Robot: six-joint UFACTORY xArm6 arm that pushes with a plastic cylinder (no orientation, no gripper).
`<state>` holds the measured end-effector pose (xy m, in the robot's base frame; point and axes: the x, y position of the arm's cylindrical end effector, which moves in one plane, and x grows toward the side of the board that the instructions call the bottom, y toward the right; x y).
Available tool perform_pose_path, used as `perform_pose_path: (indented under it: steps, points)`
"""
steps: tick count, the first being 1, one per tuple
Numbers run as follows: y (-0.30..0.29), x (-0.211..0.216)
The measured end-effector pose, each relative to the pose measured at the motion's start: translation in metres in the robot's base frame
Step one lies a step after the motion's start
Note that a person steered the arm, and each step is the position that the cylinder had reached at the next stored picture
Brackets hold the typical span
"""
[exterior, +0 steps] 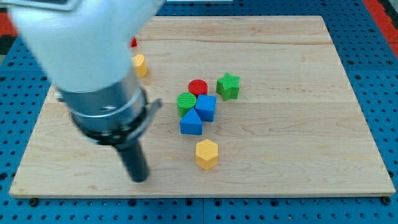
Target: Separate the blue triangle and blue cube
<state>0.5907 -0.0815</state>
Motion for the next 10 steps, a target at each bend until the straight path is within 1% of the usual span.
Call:
perform_pose_path:
  steps: [1, 2, 3, 4, 5, 6, 8, 9, 10]
  points:
    - [0.038, 0.01]
    - [0.004, 0.011]
    - [-0.009, -0.029]
    - [-0.008, -0.07]
    - [0.009, -0.088]
    - [0.04, -0.089]
    - [0.042, -0.106]
    - [0.071, -0.115]
    - [0.082, -0.115]
